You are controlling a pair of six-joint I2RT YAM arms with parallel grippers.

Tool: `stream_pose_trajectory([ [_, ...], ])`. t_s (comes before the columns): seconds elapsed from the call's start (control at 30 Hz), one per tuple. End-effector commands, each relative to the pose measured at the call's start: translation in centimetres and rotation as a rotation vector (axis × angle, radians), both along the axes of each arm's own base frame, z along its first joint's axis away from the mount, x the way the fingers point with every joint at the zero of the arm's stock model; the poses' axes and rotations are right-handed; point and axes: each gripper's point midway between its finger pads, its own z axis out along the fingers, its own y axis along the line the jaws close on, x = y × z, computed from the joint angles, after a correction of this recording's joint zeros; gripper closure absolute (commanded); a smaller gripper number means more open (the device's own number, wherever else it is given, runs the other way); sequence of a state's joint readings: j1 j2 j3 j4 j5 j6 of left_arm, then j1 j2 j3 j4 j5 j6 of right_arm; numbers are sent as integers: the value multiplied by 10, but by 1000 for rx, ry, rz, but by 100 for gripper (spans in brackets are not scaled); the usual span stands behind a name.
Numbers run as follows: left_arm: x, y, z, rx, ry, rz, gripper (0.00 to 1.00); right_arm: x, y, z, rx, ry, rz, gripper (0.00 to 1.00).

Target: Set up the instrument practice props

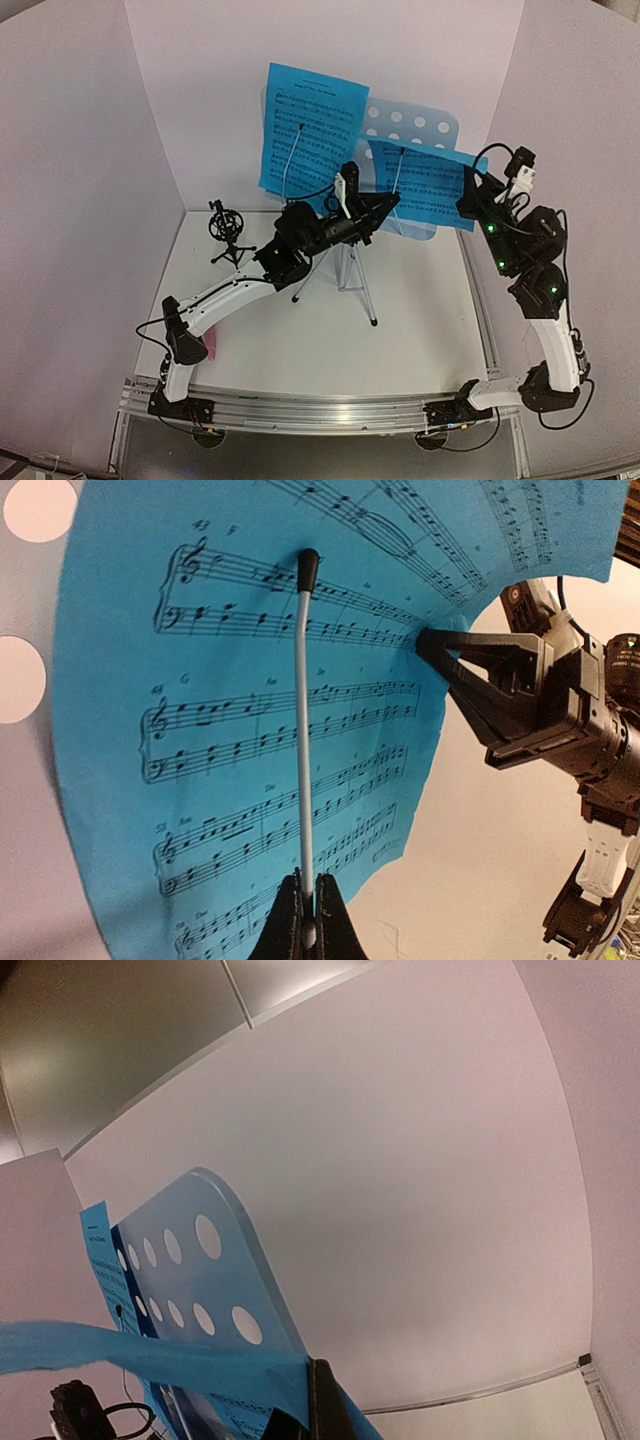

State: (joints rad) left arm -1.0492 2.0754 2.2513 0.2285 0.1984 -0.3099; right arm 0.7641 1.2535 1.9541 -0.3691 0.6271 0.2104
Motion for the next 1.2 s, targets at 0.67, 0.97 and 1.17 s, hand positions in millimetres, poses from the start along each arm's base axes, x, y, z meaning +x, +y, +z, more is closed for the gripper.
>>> stream_pose_trajectory([
  [0.67, -9, 5, 18, -43, -62, -3, 100, 22, 17, -20, -61, 96, -18, 100],
  [0.97, -10, 2, 18, -46, -63, -3, 100, 29, 18, -16, 4, 79, -35, 100],
  [1.17, -10, 3, 19, -47, -69, -1, 100, 31, 27, -14, -17, 62, -4, 100],
])
